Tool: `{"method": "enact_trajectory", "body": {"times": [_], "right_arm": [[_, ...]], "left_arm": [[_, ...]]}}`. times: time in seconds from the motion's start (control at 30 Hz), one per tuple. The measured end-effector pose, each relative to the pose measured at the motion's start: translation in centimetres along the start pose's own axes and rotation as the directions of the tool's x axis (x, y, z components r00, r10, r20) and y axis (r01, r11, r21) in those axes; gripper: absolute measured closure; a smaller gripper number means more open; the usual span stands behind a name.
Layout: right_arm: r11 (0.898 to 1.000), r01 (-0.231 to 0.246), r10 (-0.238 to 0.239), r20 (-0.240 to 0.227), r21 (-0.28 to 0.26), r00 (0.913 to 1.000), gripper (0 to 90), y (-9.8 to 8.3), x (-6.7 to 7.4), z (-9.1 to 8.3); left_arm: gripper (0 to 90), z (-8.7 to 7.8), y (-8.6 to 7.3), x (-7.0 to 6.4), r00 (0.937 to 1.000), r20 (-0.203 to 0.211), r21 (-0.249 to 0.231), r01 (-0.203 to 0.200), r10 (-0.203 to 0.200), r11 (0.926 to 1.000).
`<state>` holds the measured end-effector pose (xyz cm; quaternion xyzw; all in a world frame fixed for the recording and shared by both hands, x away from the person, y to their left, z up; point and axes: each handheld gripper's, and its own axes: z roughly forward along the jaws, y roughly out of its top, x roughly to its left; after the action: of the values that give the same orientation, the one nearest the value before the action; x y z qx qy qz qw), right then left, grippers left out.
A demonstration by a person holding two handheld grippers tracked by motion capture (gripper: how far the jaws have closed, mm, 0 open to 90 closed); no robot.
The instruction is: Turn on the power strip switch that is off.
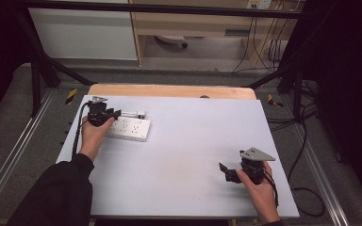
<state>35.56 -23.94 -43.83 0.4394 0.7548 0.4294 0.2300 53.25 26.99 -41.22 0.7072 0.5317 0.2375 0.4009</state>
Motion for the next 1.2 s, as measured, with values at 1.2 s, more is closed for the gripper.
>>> {"method": "enact_trajectory", "body": {"times": [1.2], "right_arm": [[1.000,-0.003,0.003,-0.003,0.002,1.0000,2.8,0.0,0.0,0.0]], "left_arm": [[90.0,0.9,-0.9,-0.9,0.9979,0.061,0.030,-0.026,0.024,0.9992]]}}
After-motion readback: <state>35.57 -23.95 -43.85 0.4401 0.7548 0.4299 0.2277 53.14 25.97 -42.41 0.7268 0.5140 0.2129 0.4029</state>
